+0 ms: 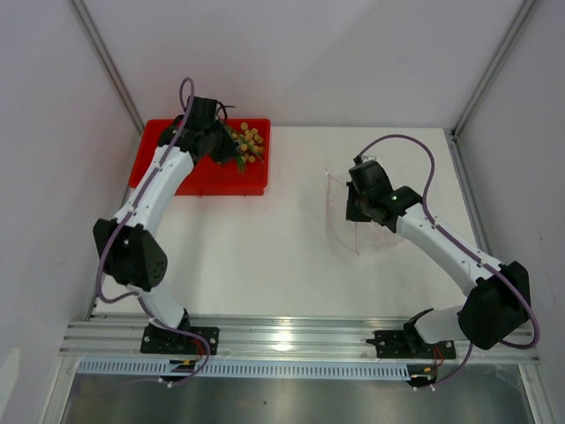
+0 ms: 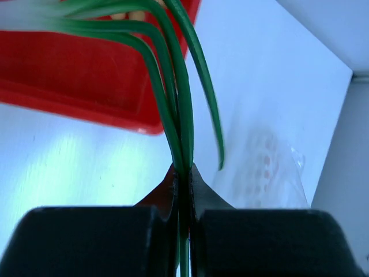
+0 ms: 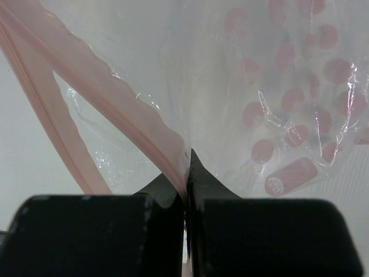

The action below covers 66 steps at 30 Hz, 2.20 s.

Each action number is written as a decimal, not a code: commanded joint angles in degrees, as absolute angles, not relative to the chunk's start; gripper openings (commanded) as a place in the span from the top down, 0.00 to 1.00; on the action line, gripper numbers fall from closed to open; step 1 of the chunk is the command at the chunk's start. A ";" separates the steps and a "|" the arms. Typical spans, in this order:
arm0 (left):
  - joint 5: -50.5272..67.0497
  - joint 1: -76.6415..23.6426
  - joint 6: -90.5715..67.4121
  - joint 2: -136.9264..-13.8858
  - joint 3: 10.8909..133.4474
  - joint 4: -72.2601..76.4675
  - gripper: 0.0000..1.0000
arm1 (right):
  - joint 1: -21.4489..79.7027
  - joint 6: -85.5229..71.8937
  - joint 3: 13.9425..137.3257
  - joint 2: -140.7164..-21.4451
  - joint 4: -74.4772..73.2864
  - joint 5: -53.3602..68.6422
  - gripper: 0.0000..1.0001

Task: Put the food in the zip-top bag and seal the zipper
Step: Pick up the fake vegetable from the bin, then place the fake vegetable in the zipper food storage bag.

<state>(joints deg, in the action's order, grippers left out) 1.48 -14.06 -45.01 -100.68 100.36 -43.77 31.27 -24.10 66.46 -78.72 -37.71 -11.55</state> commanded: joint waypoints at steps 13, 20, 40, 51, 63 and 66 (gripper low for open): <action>28.17 -27.15 -27.34 -65.58 74.56 -26.46 0.99 | 29.53 -27.33 70.40 -77.34 -38.67 -2.47 1.00; 39.17 -33.47 -23.64 -56.70 65.48 -20.13 1.00 | 29.53 -28.04 70.05 -76.82 -38.41 -0.88 1.00; 56.95 -34.80 -71.17 -50.00 39.39 32.04 0.99 | 29.36 -27.42 69.08 -74.71 -34.37 4.92 1.00; 55.72 -34.80 -90.62 -57.39 32.60 59.42 0.99 | 29.36 -27.16 67.94 -74.18 -33.58 5.36 1.00; 54.58 -34.81 -82.00 -51.41 38.15 43.05 0.99 | 29.79 -27.60 66.62 -74.62 -32.26 4.57 1.00; 53.88 -34.98 -85.59 -52.20 37.10 46.82 0.99 | 30.41 -28.04 66.80 -74.62 -31.73 4.83 1.00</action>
